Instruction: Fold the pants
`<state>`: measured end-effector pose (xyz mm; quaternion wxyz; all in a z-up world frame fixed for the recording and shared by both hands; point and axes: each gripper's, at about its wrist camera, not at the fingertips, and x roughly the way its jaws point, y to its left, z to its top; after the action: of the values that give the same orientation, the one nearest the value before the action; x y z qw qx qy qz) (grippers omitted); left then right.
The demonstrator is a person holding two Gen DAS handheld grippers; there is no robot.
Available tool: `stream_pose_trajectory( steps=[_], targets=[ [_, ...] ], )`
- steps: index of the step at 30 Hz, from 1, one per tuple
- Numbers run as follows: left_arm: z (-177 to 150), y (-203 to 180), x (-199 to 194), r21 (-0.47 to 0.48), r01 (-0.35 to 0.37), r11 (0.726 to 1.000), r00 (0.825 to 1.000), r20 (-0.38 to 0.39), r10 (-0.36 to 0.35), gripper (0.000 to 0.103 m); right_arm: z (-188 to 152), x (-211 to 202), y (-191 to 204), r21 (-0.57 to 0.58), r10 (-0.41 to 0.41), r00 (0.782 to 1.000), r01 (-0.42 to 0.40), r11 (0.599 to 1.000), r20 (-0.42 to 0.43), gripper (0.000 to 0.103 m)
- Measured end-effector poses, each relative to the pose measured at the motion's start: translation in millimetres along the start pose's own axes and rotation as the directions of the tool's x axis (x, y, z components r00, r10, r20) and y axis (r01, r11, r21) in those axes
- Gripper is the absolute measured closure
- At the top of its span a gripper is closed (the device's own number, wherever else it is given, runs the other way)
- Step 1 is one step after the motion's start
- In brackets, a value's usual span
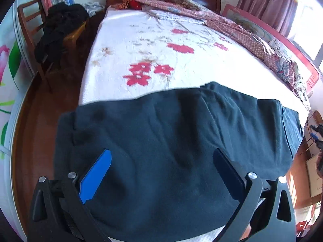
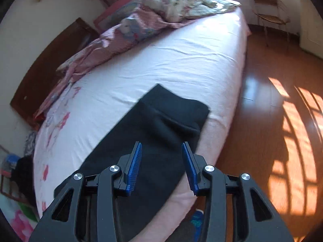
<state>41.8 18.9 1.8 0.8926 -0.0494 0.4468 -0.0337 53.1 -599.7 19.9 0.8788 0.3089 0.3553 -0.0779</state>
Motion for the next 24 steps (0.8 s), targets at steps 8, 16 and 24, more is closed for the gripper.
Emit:
stream_pose_trajectory(
  steps=[8, 16, 24],
  targets=[
    [52.2, 75.8, 3.8, 0.041, 0.0, 0.999, 1.0, 0.016, -0.001, 0.002, -89.5, 130.3, 300.6, -0.446, 0.245, 0.757, -0.578, 0.683, -0.606, 0.061],
    [38.8, 32.3, 20.7, 0.234, 0.037, 0.972, 0.999, -0.037, -0.029, 0.002, -184.5, 201.8, 425.1, -0.661, -0.086, 0.69, -0.639, 0.392, -0.719, 0.061],
    [0.3, 24.9, 57.0, 0.272, 0.012, 0.962, 0.991, -0.128, 0.024, 0.002, -200.9, 196.6, 418.3, -0.765, -0.153, 0.764, -0.568, 0.304, -0.627, 0.098]
  ],
)
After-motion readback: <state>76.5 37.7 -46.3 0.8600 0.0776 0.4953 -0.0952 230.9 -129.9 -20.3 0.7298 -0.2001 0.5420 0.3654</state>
